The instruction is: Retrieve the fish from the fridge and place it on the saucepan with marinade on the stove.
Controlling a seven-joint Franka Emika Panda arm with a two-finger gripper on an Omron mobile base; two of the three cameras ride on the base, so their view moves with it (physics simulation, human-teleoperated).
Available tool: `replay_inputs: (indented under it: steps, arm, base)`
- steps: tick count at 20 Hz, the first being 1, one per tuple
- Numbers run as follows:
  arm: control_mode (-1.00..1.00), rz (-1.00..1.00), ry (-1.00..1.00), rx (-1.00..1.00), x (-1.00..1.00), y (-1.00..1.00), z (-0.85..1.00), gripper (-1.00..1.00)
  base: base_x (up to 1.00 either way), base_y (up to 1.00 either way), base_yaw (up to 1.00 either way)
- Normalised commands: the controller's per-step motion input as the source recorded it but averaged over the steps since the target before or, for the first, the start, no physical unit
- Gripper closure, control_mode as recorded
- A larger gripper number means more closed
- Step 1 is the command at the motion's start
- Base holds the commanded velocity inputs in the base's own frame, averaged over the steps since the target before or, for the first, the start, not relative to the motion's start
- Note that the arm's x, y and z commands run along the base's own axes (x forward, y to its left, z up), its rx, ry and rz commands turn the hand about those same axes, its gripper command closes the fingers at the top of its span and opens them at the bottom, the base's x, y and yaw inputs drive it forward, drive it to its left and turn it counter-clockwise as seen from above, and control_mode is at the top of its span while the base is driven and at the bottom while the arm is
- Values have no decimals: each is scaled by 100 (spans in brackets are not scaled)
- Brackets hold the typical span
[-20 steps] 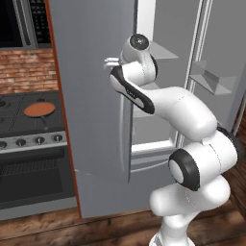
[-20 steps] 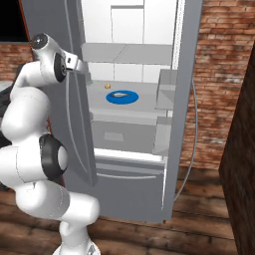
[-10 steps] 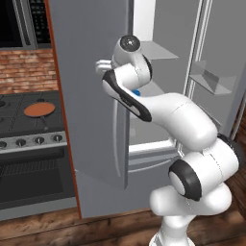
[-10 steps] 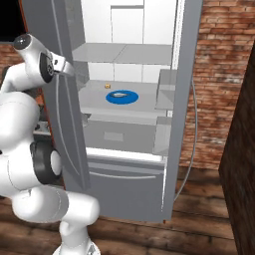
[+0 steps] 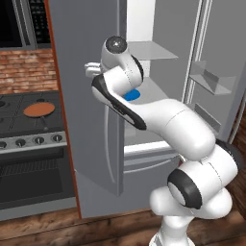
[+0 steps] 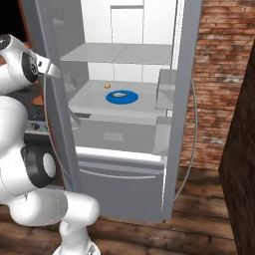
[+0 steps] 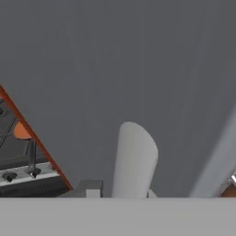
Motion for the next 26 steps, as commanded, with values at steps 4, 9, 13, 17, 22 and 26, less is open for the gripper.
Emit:
replay_inputs:
  steps: [4, 9, 13, 17, 22, 26]
  arm:
    - [-100, -3, 4, 0, -29, 47, 0, 100]
    - [-100, -2, 4, 0, -29, 44, 0, 100]
    - [-100, -1, 3, 0, -25, 44, 0, 100]
    - [-100, -1, 2, 0, -23, 41, 0, 100]
    - [-100, 0, 0, 0, -7, 24, 0, 100]
    - [-100, 0, 0, 0, 0, 7, 0, -100]
  base:
    - [0, 0, 0]
    - [0, 0, 0]
    - [0, 0, 0]
    - [0, 0, 0]
    - [0, 0, 0]
    - [0, 0, 0]
